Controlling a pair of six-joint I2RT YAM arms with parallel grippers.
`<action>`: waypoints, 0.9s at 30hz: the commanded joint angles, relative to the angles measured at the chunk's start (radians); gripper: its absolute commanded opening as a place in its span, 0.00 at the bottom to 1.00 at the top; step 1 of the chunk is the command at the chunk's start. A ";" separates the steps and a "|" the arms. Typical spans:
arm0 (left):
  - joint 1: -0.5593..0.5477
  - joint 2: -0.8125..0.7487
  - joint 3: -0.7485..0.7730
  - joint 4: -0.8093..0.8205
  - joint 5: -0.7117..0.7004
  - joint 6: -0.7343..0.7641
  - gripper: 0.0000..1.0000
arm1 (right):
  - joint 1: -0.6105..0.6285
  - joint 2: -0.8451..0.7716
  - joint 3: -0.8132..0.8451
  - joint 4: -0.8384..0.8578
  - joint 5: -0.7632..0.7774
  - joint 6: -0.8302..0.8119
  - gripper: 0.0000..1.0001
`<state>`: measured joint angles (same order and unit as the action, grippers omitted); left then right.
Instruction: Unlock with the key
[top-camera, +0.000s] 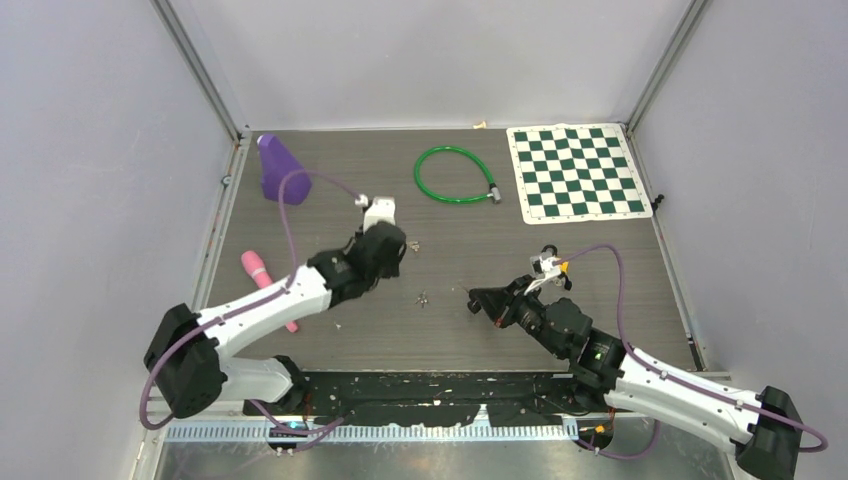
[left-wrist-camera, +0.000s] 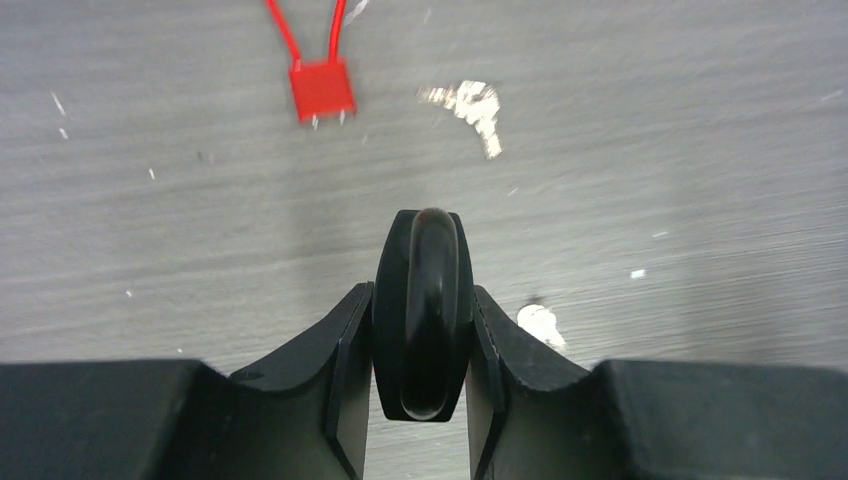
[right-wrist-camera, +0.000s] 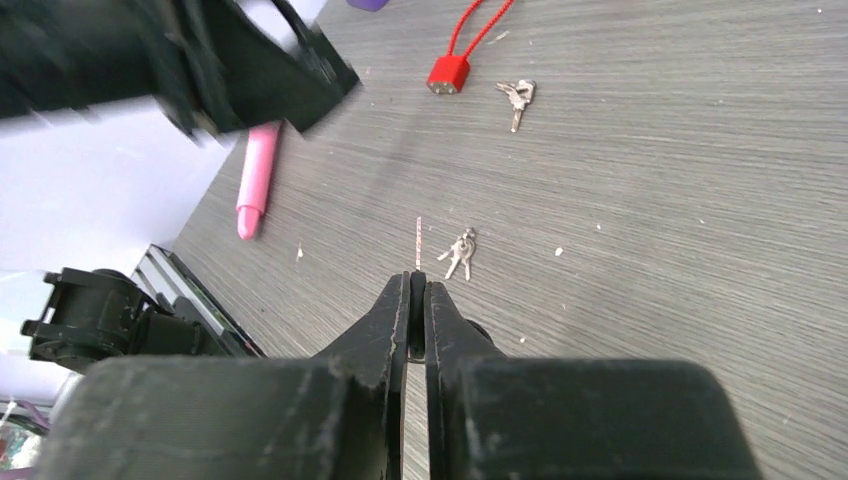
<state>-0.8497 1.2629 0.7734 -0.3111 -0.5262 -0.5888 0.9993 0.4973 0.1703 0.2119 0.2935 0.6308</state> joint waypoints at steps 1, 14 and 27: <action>0.063 0.037 0.318 -0.509 0.156 0.013 0.00 | 0.004 0.024 0.086 -0.032 0.025 -0.013 0.05; 0.246 0.221 0.577 -0.858 0.582 0.158 0.00 | 0.035 0.243 0.165 0.093 -0.029 -0.017 0.05; 0.539 -0.011 0.239 -0.410 1.189 -0.267 0.00 | 0.075 0.452 0.198 0.474 -0.126 0.124 0.05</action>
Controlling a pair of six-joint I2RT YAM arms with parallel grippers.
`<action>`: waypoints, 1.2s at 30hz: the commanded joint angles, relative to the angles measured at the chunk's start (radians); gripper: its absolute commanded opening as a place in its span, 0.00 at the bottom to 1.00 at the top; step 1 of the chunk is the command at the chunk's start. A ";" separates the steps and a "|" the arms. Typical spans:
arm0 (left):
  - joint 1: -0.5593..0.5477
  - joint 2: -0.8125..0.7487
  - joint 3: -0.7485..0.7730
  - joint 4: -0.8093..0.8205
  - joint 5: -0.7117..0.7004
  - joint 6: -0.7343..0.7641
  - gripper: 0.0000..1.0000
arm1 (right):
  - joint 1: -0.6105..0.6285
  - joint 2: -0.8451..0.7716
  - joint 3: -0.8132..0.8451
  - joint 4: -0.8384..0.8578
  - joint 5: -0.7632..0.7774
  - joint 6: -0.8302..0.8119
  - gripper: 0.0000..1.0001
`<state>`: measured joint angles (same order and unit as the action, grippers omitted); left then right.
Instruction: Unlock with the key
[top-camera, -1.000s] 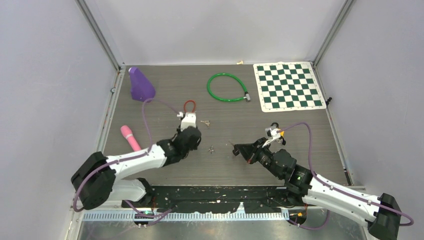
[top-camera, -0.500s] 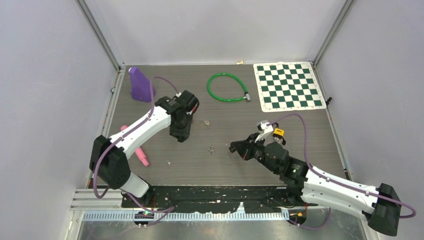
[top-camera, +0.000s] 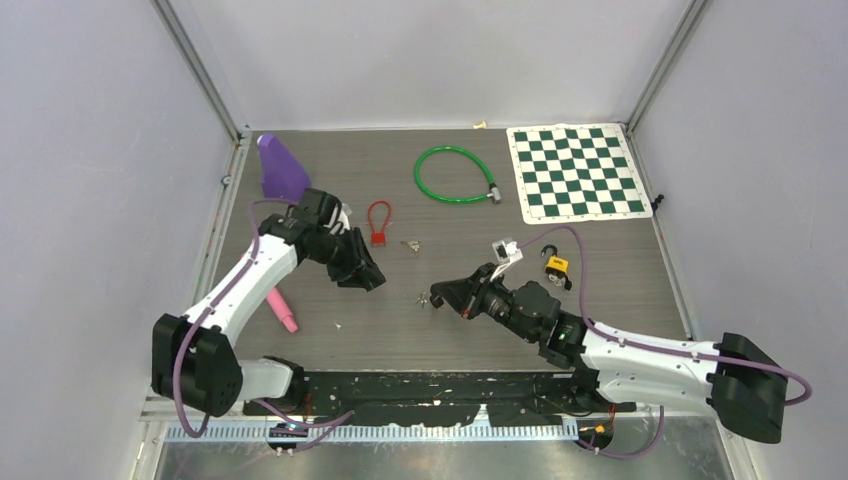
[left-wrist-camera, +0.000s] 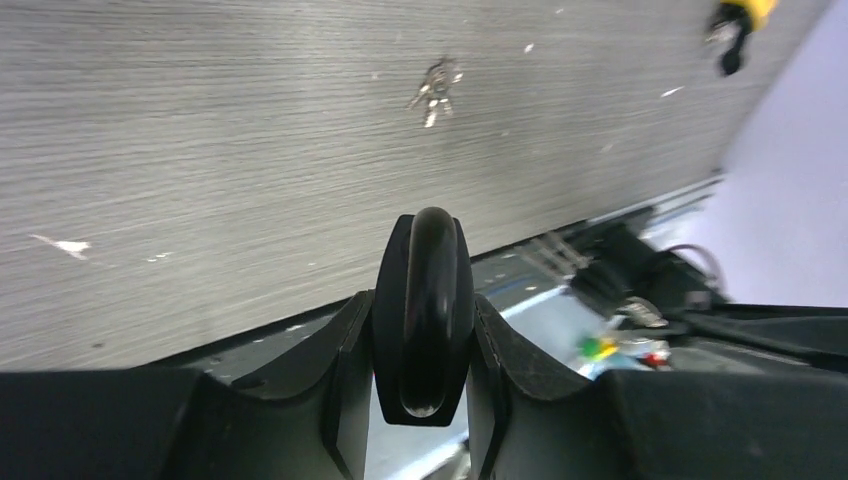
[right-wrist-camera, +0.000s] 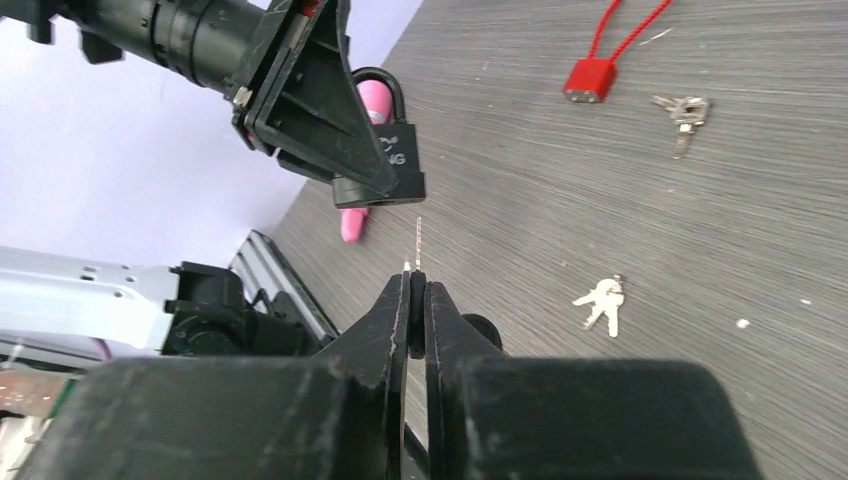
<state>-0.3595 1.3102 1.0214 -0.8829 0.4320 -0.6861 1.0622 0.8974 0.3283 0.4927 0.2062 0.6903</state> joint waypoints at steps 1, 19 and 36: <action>0.059 -0.066 -0.010 0.169 0.247 -0.196 0.00 | 0.015 0.079 0.041 0.212 -0.047 0.080 0.05; 0.151 -0.130 -0.151 0.714 0.502 -0.580 0.00 | -0.019 0.194 0.084 0.412 -0.044 0.194 0.06; 0.150 -0.043 -0.130 1.119 0.614 -0.721 0.00 | -0.230 0.375 0.092 0.804 -0.309 0.369 0.05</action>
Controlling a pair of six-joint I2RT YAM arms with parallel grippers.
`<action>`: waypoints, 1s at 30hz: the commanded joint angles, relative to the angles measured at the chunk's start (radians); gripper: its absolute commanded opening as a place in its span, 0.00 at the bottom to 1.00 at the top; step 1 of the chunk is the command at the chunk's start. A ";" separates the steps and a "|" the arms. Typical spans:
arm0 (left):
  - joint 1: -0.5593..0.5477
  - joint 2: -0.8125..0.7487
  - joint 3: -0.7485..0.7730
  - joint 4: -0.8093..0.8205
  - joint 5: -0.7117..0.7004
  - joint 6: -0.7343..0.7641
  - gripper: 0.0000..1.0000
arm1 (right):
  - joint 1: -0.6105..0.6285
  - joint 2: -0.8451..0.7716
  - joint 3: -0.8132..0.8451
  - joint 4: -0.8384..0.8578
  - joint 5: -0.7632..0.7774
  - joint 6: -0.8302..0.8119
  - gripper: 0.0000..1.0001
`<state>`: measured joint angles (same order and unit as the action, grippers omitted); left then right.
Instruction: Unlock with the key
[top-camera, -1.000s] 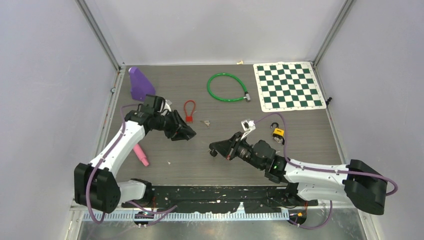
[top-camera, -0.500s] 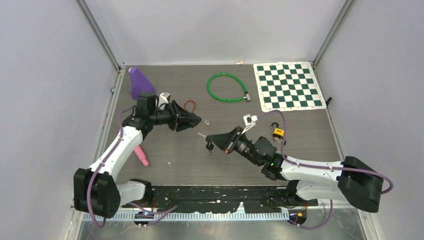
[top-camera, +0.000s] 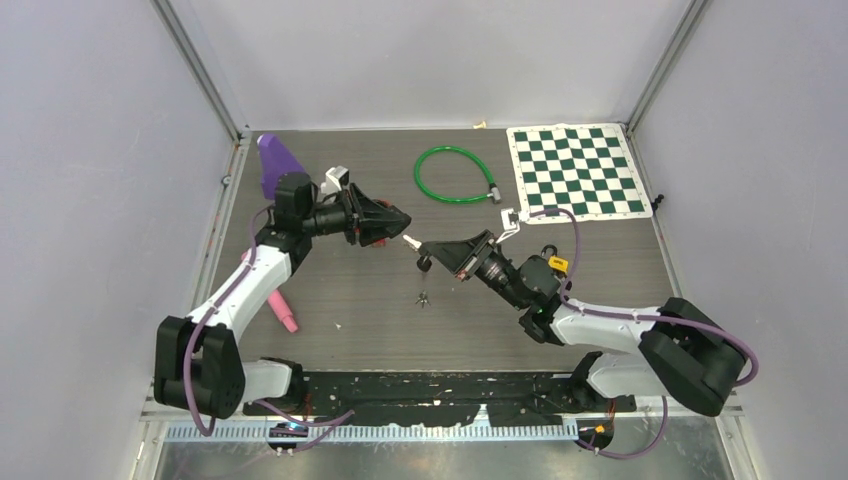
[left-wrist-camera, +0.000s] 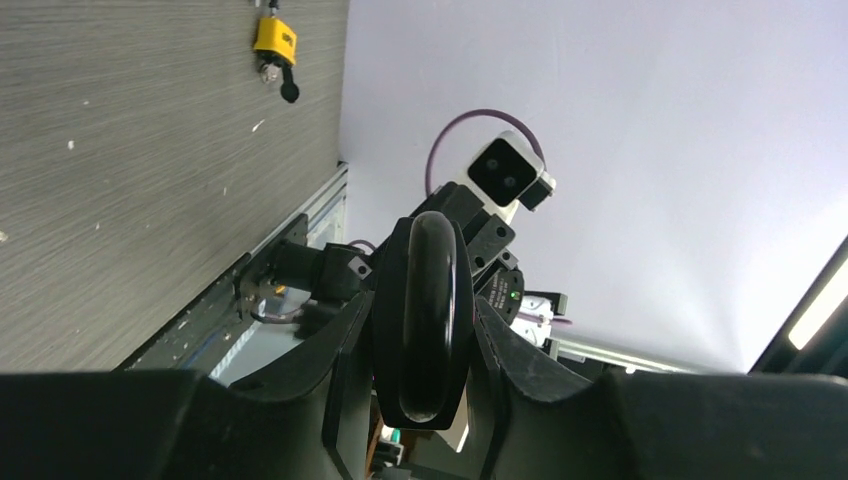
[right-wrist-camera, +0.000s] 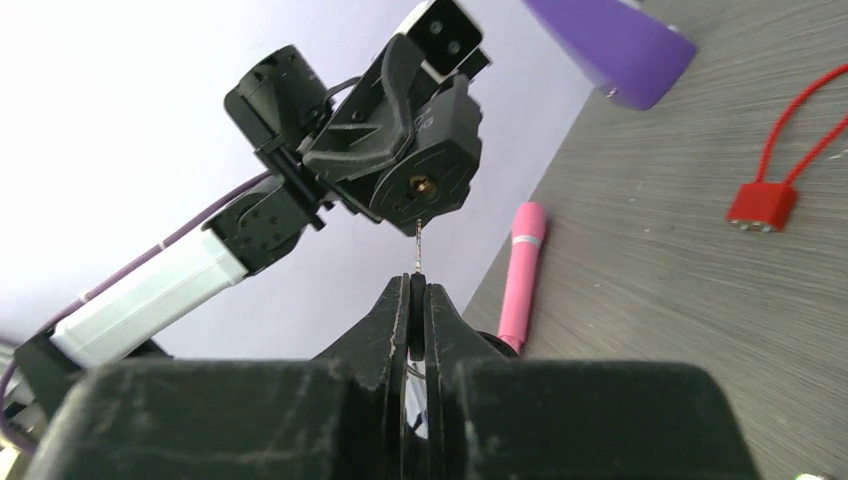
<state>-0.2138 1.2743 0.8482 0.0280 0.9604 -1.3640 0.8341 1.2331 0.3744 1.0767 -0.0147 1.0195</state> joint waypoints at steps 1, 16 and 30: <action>0.005 -0.006 0.039 0.235 0.088 -0.057 0.00 | -0.002 0.048 0.046 0.236 -0.093 0.049 0.05; 0.003 -0.041 -0.007 0.400 0.119 -0.155 0.00 | -0.003 0.037 0.027 0.286 -0.030 0.053 0.05; -0.034 -0.041 -0.006 0.478 0.138 -0.174 0.00 | -0.002 0.025 0.039 0.263 0.010 0.048 0.06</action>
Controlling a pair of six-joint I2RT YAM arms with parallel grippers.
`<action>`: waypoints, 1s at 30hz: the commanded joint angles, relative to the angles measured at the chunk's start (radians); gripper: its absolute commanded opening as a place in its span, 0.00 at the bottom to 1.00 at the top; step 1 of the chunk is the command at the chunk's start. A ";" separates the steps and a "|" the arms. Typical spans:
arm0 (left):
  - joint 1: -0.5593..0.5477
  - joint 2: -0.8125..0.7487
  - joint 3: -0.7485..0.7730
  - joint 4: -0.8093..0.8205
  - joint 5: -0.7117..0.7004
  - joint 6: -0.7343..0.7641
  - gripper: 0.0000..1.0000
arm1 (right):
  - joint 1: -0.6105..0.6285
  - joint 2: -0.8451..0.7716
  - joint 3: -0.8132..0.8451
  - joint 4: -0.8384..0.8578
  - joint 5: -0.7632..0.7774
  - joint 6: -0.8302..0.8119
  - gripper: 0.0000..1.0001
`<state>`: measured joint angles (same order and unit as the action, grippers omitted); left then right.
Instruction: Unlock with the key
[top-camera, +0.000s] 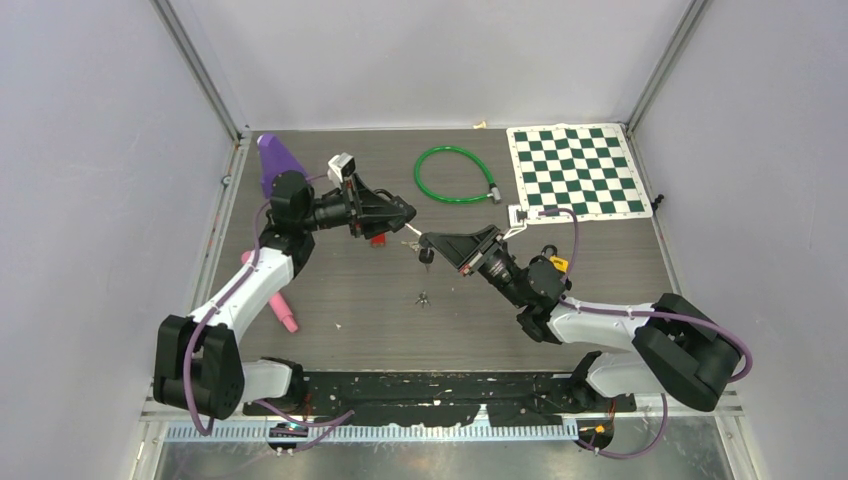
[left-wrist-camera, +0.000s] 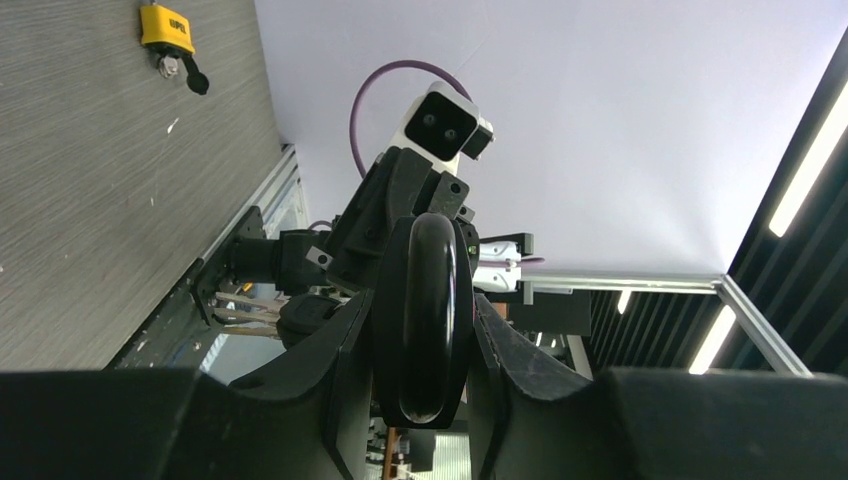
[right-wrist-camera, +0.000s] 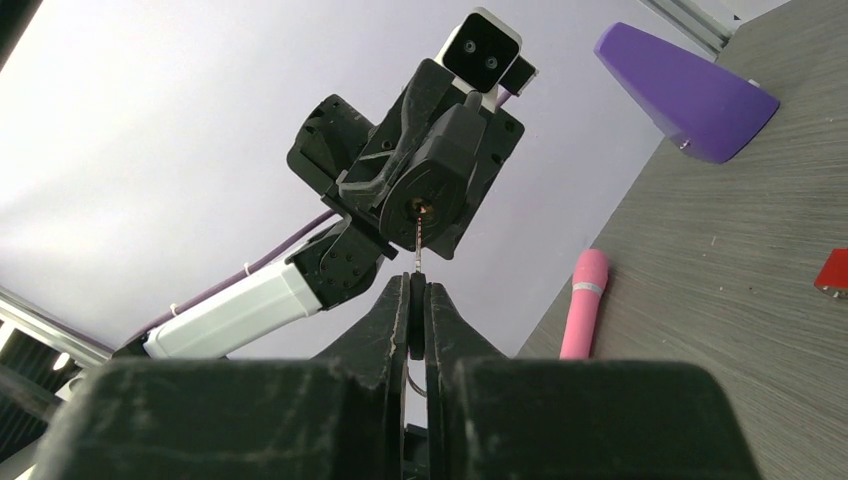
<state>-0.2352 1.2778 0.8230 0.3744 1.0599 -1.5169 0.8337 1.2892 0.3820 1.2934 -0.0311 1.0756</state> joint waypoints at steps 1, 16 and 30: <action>-0.014 -0.042 0.018 0.140 0.038 -0.025 0.00 | -0.001 -0.033 0.035 0.039 0.027 -0.010 0.05; -0.043 -0.026 0.013 0.232 0.022 -0.045 0.00 | -0.002 -0.044 0.043 0.046 0.054 0.011 0.05; -0.059 -0.007 -0.001 0.314 0.002 -0.079 0.00 | -0.002 -0.068 0.041 0.044 0.062 0.018 0.06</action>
<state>-0.2867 1.2850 0.8127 0.5575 1.0550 -1.5738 0.8337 1.2533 0.3878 1.2938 0.0017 1.0885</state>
